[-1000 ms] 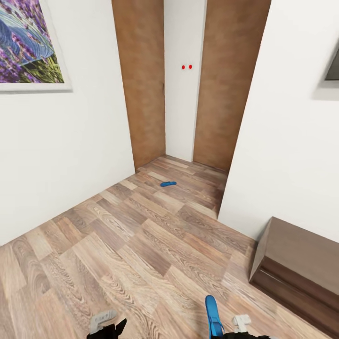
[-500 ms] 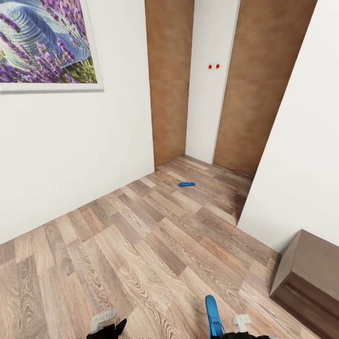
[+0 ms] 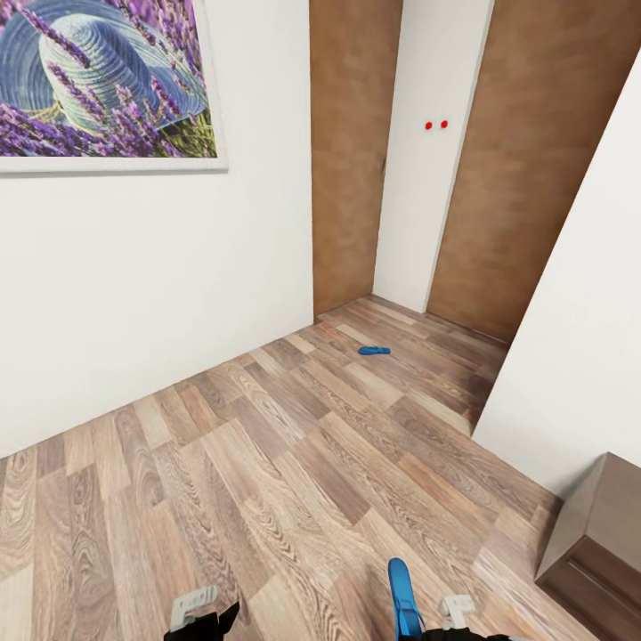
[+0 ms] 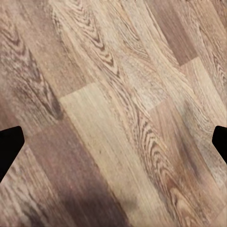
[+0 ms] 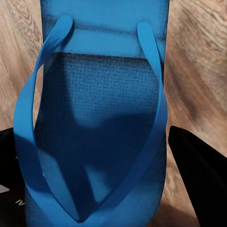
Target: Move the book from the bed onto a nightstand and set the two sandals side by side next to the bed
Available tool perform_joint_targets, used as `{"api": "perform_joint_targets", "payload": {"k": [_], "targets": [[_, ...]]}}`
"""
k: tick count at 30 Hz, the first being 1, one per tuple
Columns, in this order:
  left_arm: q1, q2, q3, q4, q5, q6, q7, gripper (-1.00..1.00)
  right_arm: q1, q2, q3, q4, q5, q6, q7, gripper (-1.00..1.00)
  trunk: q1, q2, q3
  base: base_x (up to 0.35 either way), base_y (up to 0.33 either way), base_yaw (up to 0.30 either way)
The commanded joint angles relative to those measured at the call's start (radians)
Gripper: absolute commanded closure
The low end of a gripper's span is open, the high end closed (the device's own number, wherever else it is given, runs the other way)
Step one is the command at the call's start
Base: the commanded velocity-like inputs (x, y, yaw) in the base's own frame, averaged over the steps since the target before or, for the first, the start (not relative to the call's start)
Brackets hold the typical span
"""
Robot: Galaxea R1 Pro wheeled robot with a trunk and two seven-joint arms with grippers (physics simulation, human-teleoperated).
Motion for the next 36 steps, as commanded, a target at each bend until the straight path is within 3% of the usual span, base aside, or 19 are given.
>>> {"api": "perform_joint_targets", "payload": {"k": [1,19,36], "targets": [[0.0,0.001,-0.005,0.0,0.01,0.001,0.0,-1.0,0.0,0.0,-0.001,-0.001,-0.005,0.008,0.005,1.0,0.0,0.0,-0.001,0.0,0.0,0.01],[0.0,0.002,-0.003,0.0,0.01,0.0,0.0,-1.0,0.0,0.0,0.0,0.0,-0.005,0.004,0.004,1.0,0.0,0.0,-0.001,0.012,0.0,0.001],[0.0,0.002,-0.003,0.0,0.01,-0.001,0.0,-1.0,0.0,0.0,0.0,0.0,-0.005,0.004,0.004,1.0,0.0,0.0,-0.001,0.307,0.0,0.0]]}}
